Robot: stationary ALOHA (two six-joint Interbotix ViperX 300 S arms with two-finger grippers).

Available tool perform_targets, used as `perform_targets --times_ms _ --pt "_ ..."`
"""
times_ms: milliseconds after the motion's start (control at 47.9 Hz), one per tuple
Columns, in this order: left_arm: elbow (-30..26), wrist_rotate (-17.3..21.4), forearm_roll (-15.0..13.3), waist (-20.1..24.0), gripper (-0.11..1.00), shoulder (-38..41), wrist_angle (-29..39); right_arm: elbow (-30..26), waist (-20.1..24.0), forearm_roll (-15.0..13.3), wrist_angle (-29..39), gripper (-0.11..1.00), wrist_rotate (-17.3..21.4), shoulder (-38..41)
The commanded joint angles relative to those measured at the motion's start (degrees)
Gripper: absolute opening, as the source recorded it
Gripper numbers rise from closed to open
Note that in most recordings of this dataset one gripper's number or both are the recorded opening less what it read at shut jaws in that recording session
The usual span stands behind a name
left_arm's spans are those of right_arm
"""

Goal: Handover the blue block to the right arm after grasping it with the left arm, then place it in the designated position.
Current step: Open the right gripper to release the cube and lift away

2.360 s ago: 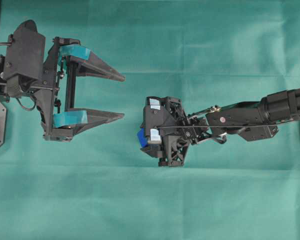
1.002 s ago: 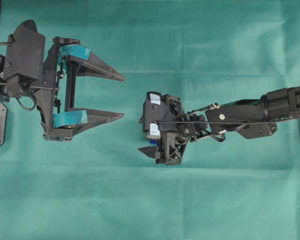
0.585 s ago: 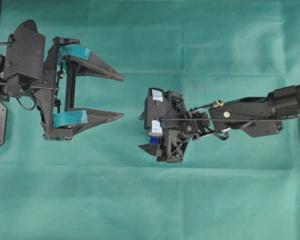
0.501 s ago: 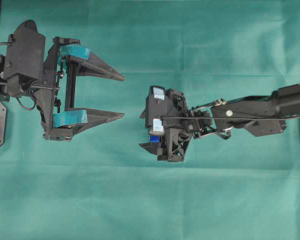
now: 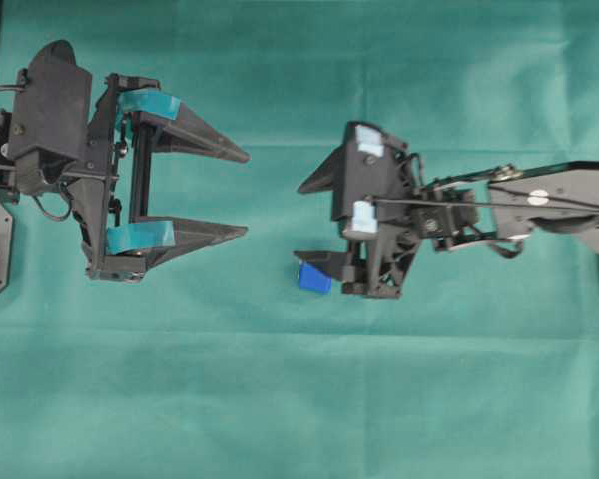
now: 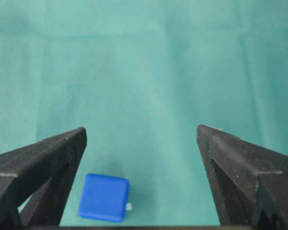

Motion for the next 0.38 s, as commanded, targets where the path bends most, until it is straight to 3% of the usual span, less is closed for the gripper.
perform_targets --times_ms 0,355 --pt "-1.4 0.1 0.1 0.2 1.0 -0.4 -0.2 -1.1 0.2 -0.4 1.4 0.93 -0.1 -3.2" --pt "-1.4 0.1 0.1 0.2 1.0 -0.4 -0.2 -0.8 0.3 -1.0 5.1 0.93 -1.2 -10.8"
